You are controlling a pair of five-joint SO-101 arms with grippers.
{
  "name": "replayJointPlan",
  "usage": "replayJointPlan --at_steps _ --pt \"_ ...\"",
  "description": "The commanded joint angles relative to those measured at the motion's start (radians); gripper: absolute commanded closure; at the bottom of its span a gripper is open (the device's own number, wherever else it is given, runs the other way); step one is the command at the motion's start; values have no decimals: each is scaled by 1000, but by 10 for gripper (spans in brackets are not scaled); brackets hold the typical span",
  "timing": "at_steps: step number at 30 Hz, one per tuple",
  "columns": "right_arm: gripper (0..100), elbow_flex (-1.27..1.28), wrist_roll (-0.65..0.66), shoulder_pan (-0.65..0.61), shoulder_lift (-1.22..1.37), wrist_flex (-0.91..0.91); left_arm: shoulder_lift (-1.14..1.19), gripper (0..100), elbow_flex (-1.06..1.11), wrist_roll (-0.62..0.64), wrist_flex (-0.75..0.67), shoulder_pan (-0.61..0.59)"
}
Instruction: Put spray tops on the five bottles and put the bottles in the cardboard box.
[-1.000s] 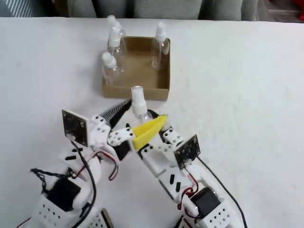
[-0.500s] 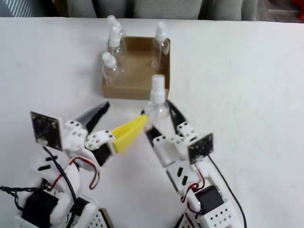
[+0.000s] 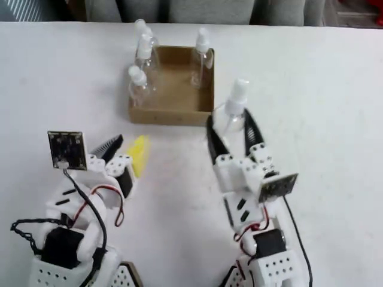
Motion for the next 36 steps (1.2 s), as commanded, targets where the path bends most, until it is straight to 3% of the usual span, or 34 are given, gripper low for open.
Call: replayJointPlan --at_steps 1,6,16,27,33,36 --pt "982 -207 -6 79 246 -47 -12 902 37 6 2 -15" --pt "982 -313 -104 81 533 -209 -12 977 203 5 -72 -15" --pt "982 -374 -114 38 987 -634 -12 979 459 -153 -273 -5" --pt "982 -549 -106 7 1428 -894 -12 979 531 -250 -304 74" --pt "982 -669 -103 10 1607 -915 -12 979 531 -250 -304 73" --pt "982 -721 -31 1 1687 -923 -12 979 531 -252 -304 73"
